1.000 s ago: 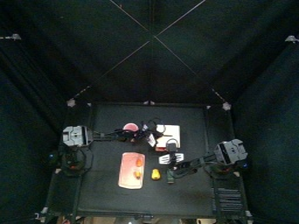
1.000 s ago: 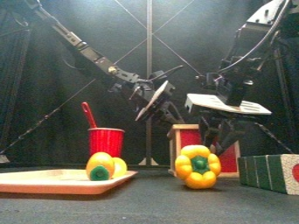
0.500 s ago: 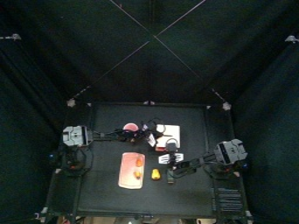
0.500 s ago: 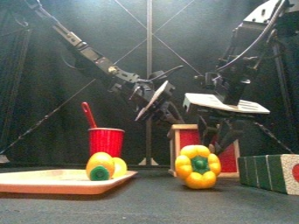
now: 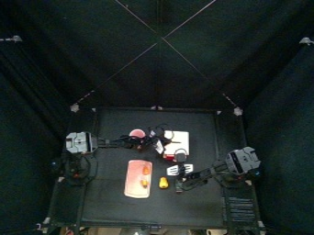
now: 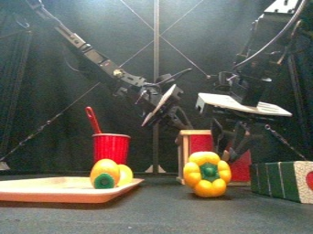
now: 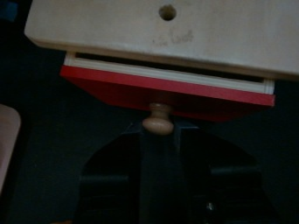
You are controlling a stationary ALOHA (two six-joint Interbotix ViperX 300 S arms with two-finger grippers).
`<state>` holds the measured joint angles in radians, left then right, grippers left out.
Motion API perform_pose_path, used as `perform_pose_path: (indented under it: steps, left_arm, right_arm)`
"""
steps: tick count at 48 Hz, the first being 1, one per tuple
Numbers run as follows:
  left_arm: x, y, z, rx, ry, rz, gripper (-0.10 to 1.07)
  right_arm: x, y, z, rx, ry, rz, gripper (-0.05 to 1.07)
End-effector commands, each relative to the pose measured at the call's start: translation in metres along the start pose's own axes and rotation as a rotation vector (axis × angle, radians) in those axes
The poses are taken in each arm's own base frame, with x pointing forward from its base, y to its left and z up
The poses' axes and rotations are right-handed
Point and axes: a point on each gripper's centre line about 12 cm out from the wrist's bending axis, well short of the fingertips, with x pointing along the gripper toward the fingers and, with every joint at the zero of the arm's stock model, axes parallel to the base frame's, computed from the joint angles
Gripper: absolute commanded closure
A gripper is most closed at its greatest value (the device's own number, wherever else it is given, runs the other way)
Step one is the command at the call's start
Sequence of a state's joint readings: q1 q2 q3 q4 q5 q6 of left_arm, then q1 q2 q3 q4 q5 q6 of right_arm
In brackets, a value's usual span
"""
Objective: Open drawer
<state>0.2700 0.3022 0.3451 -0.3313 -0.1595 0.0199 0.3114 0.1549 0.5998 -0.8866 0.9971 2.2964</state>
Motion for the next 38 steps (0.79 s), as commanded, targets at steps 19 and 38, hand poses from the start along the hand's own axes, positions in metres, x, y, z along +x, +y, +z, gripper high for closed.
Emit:
perform_pose_path:
  steps: [19,38]
  left_arm:
    - [0.0,0.004,0.005,-0.006,-0.004,0.007,0.71]
    - [0.0,0.004,0.005,-0.007,-0.004,0.006,0.71]
  right_arm:
    - [-0.025,0.008,-0.021,-0.007,0.056,0.056,0.71]
    - [-0.035,0.008,-0.039,-0.016,0.094,0.056,0.71]
